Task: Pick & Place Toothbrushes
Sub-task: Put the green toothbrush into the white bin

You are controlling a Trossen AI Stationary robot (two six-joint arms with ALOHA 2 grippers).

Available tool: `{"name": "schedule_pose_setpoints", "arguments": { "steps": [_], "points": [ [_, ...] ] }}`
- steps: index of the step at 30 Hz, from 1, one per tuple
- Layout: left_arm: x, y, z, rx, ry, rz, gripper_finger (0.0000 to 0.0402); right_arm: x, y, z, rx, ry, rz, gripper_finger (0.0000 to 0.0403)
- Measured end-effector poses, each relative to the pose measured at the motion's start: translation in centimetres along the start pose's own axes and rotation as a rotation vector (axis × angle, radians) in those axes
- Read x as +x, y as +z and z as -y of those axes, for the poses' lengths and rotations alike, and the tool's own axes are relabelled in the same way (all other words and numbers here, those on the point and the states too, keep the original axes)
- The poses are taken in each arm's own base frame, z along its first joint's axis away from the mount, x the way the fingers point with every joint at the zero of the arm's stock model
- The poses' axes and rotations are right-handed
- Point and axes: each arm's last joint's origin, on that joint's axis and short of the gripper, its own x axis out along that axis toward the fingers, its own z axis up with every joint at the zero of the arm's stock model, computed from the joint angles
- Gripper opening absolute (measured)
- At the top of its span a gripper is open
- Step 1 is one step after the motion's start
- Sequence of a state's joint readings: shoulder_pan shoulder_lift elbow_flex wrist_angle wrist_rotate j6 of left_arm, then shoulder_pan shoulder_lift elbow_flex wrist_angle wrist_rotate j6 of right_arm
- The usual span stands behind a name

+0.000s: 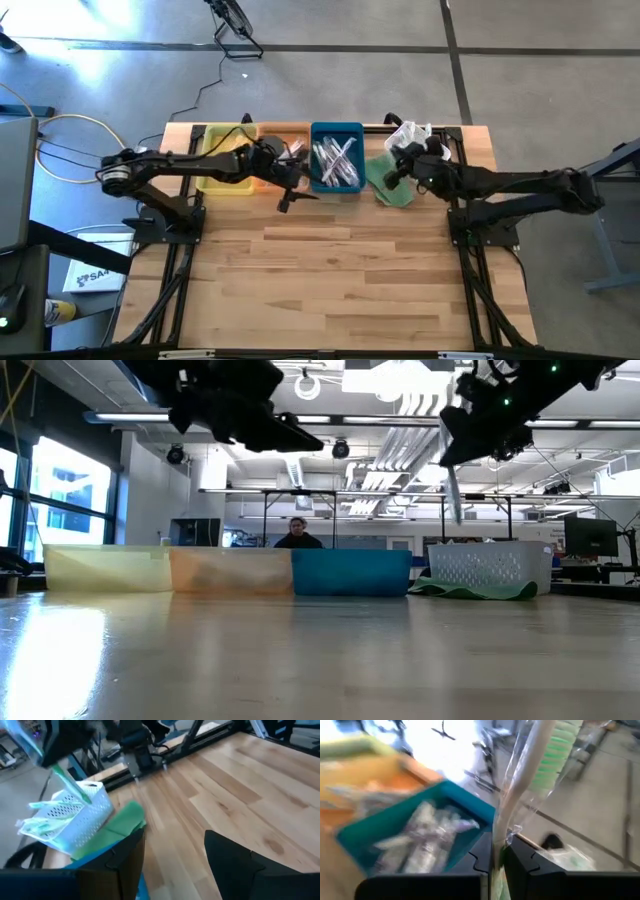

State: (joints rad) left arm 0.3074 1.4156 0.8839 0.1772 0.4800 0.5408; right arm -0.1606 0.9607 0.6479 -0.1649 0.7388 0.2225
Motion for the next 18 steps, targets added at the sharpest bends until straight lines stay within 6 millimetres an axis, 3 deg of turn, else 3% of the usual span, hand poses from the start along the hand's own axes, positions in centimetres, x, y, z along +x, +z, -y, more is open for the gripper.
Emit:
{"name": "schedule_pose_setpoints", "arguments": {
  "steps": [6, 18],
  "points": [
    [-1.5, 0.4, 0.7, 0.017, 0.008, 0.011, 0.02, 0.8, -0.1, 2.6, 0.024, -0.134, -0.055, 0.0019],
    [-1.6, 0.2, 0.8, 0.017, 0.007, 0.003, 0.02, 2.1, -2.1, 6.2, 0.049, -0.307, -0.276, 0.0019]
  ]
}}
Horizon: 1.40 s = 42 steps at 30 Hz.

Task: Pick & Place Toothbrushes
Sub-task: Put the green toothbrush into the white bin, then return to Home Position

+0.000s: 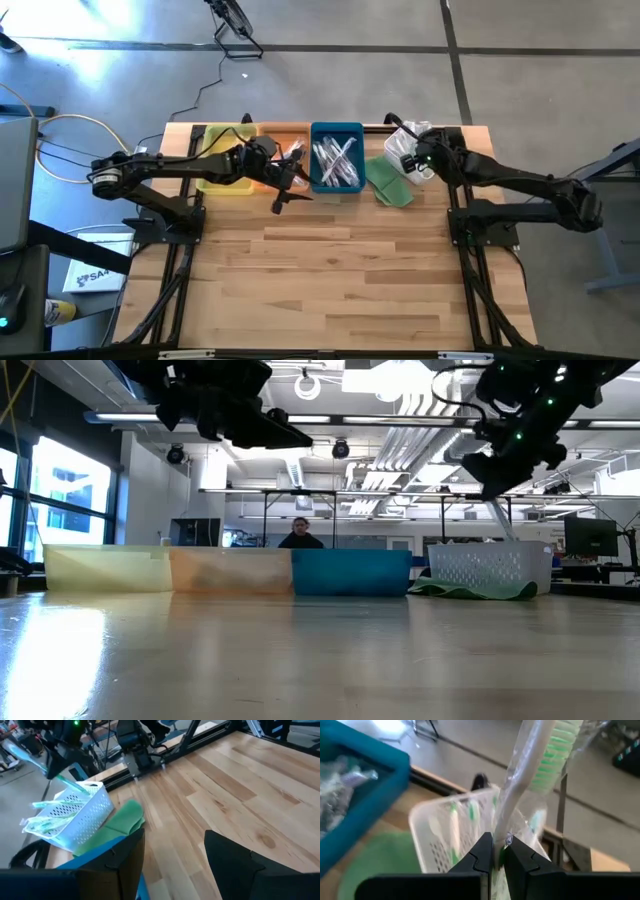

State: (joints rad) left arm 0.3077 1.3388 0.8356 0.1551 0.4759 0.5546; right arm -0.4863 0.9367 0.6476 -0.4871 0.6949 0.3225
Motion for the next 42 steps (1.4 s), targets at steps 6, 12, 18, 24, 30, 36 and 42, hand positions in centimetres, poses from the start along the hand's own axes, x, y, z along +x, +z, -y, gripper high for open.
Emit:
{"name": "schedule_pose_setpoints", "arguments": {
  "steps": [6, 12, 18, 24, 30, 36, 42],
  "points": [
    [0.0, 0.0, 0.0, 0.008, 0.0, 0.0, 0.02, 0.5, -0.7, 0.9, 0.053, 0.0, -0.105, 0.0019],
    [0.0, 0.0, 0.0, 0.014, -0.001, 0.0, 0.02, 1.1, -1.0, 1.2, 0.07, 0.018, -0.142, 0.002],
    [0.0, 0.0, 0.0, -0.001, -0.001, 0.0, 0.02, 1.5, -1.5, 1.4, 0.083, 0.05, -0.175, 0.0022],
    [0.0, 0.0, 0.0, -0.002, -0.001, 0.0, 0.02, 1.5, -1.1, 1.2, 0.103, 0.077, -0.144, 0.0075],
    [0.0, 0.0, 0.0, -0.002, -0.001, 0.0, 0.02, 1.6, -0.2, 1.0, 0.091, 0.105, -0.062, 0.0116],
    [0.0, 0.0, 0.0, 0.004, -0.003, -0.002, 0.02, 1.4, 0.7, 0.6, 0.125, 0.219, 0.006, 0.0124],
    [0.0, 0.0, 0.0, 0.019, -0.004, 0.001, 0.02, 0.8, 1.5, -0.3, 0.139, 0.49, 0.038, 0.0112]
  ]
}}
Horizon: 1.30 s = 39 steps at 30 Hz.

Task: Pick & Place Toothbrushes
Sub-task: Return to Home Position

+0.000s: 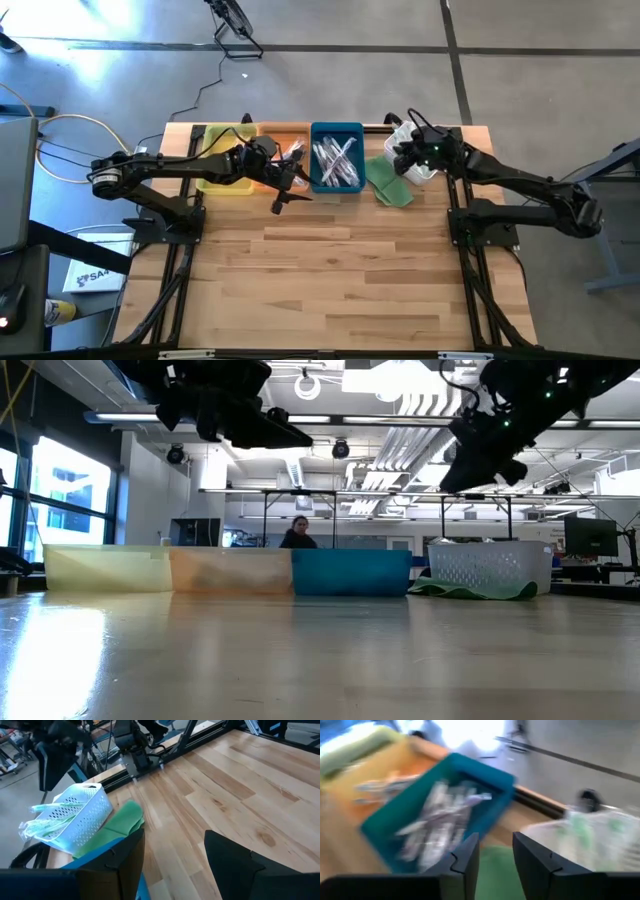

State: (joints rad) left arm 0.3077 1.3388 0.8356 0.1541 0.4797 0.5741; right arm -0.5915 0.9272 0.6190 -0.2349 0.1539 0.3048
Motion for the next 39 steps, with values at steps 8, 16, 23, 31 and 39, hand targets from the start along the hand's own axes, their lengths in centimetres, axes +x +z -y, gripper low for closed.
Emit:
{"name": "schedule_pose_setpoints", "arguments": {
  "steps": [8, 16, 23, 31, 39],
  "points": [
    [0.0, 0.0, 0.0, 0.025, 0.0, 0.0, 0.02, -0.3, 0.5, -1.9, -0.046, 0.252, 0.037, 0.0037],
    [0.0, 0.0, 0.0, 0.025, 0.002, 0.0, 0.02, -0.8, 0.8, -3.5, -0.137, 0.398, 0.095, 0.0003],
    [0.0, 0.0, 0.0, 0.025, 0.004, -0.001, 0.02, -0.8, 0.9, -5.0, -0.158, 0.48, 0.143, 0.0002],
    [0.0, 0.1, -0.1, 0.027, 0.007, 0.004, 0.02, -0.2, 0.1, -6.3, -0.184, 0.519, 0.103, 0.0002],
    [0.0, 0.1, -0.1, 0.029, 0.008, 0.007, 0.02, 0.7, -0.8, -7.6, -0.21, 0.559, 0.068, 0.0002]
  ]
}}
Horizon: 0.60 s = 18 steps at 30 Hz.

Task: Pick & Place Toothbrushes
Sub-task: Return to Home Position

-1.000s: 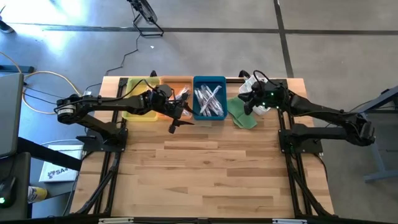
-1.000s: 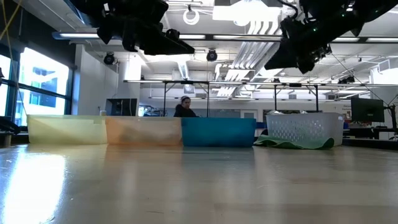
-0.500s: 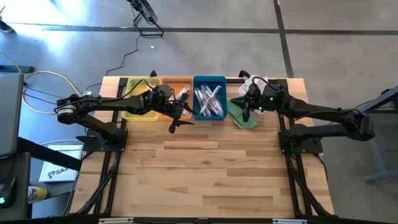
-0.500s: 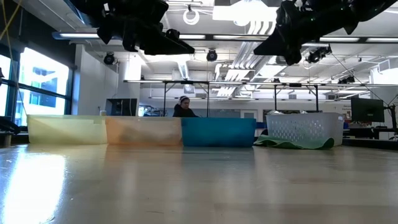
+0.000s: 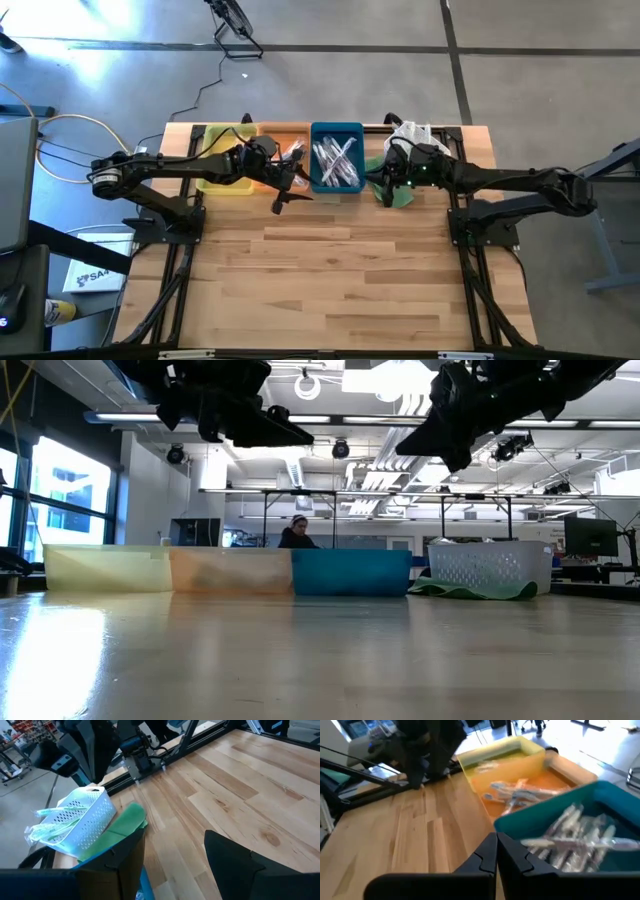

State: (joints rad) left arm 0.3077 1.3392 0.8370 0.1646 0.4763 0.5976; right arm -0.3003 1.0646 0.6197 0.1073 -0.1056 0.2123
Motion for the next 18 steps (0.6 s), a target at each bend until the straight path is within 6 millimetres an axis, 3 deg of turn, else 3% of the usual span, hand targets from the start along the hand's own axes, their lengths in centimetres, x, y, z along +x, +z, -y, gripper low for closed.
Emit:
{"name": "schedule_pose_setpoints", "arguments": {
  "steps": [13, 18],
  "points": [
    [-0.2, 1.4, -1.0, -0.06, 0.112, 0.119, 0.0198, 1.7, 0.6, -3.0, -0.048, 0.151, 0.152, 0.0002],
    [-0.1, 1.0, -0.7, -0.08, 0.089, 0.078, 0.0162, 1.6, 0.3, -4.3, -0.061, 0.201, 0.143, 0.0002]
  ]
}}
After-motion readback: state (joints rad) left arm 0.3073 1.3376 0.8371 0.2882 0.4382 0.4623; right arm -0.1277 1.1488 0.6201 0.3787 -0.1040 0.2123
